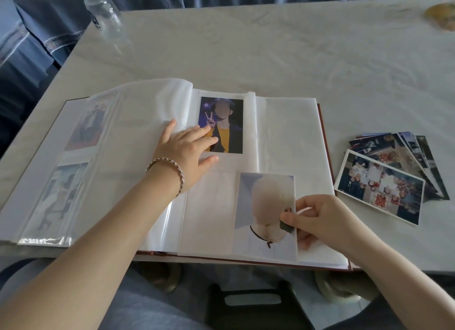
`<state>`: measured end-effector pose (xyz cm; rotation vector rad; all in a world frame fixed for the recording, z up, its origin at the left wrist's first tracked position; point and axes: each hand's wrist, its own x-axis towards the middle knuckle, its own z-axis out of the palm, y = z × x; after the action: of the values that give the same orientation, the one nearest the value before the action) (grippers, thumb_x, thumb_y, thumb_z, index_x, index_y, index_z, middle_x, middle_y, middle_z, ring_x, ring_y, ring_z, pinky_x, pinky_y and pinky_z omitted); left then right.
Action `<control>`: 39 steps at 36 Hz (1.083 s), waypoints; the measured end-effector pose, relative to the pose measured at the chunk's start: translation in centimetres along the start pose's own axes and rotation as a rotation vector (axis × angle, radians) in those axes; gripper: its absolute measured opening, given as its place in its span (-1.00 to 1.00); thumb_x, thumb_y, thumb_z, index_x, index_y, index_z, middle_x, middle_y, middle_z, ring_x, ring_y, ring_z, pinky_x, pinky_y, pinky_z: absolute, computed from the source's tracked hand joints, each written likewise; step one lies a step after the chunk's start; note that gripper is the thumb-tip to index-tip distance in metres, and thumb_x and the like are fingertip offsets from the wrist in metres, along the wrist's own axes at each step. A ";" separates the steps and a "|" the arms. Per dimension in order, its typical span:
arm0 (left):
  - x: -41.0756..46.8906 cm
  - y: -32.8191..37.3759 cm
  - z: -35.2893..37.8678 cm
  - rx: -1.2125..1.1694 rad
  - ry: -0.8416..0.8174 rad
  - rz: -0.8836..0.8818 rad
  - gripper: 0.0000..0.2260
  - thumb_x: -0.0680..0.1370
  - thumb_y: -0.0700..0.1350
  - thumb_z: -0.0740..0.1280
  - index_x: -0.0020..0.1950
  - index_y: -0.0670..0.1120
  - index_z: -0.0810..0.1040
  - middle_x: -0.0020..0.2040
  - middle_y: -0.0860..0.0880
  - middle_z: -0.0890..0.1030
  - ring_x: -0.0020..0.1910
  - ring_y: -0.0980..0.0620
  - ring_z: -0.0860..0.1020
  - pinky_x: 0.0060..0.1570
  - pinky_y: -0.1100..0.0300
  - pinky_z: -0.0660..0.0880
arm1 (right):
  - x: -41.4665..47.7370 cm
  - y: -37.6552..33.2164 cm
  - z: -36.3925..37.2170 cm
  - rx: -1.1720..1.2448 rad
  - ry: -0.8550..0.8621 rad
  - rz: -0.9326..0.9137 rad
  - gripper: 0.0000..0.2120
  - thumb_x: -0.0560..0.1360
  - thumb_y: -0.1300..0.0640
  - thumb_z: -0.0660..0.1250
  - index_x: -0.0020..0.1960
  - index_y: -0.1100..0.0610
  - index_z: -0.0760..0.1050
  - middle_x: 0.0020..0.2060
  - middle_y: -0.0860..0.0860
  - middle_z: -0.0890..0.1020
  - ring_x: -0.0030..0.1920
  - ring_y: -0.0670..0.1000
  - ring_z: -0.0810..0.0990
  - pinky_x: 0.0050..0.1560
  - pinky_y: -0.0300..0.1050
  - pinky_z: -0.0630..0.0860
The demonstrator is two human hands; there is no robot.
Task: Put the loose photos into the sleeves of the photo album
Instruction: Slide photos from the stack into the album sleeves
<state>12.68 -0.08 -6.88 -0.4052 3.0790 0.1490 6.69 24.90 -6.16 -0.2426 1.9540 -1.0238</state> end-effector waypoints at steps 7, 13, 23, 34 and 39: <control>0.0 -0.1 0.3 -0.010 0.008 0.011 -0.63 0.59 0.09 0.17 0.39 0.08 0.39 0.49 0.09 0.23 0.46 0.10 0.21 0.40 0.10 -0.26 | 0.9 -1.6 2.0 0.004 -0.056 -0.052 -0.87 0.42 0.12 0.42 -0.12 0.19 0.56 -0.37 0.01 0.68 -0.49 -0.09 0.58 -0.33 -0.24 0.58; -0.1 0.0 -0.1 -0.003 0.019 0.010 -0.60 0.58 -0.18 0.07 0.38 0.06 0.41 0.47 0.06 0.27 0.41 0.06 0.28 0.42 0.05 -0.22 | 1.2 -2.1 3.0 -0.052 -0.049 -0.106 -0.89 0.46 0.09 0.37 -0.16 0.14 0.55 -0.33 0.00 0.67 -0.44 -0.10 0.59 -0.28 -0.25 0.59; 0.1 0.2 -0.5 0.033 -0.039 -0.008 -0.45 0.52 -0.32 0.14 0.43 0.14 0.30 0.49 0.12 0.19 0.40 0.08 0.25 0.41 0.10 -0.29 | 1.0 -2.4 1.7 0.026 0.105 -0.102 -0.89 0.49 0.20 0.33 -0.19 0.02 0.51 -0.34 -0.02 0.63 -0.42 -0.14 0.60 -0.38 -0.35 0.54; 0.1 0.3 -0.7 0.054 -0.068 -0.019 -0.47 0.55 -0.29 0.12 0.45 0.16 0.26 0.50 0.13 0.17 0.42 0.11 0.21 0.40 0.12 -0.29 | 1.2 -3.1 2.8 0.040 0.013 -0.124 -0.94 0.47 0.20 0.36 -0.18 0.10 0.56 -0.38 -0.02 0.64 -0.43 -0.15 0.61 -0.36 -0.34 0.55; 0.0 0.3 -0.7 0.037 -0.055 -0.015 -0.46 0.54 -0.30 0.14 0.44 0.15 0.28 0.49 0.13 0.19 0.41 0.10 0.23 0.41 0.11 -0.27 | 1.5 -3.5 3.2 0.066 -0.057 -0.053 -0.89 0.50 0.17 0.34 -0.19 0.12 0.59 -0.37 0.01 0.67 -0.39 -0.11 0.65 -0.35 -0.33 0.56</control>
<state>12.57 0.11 -6.13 -0.4157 3.0192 0.1003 7.58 20.04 -5.30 -0.2852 1.8677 -1.1019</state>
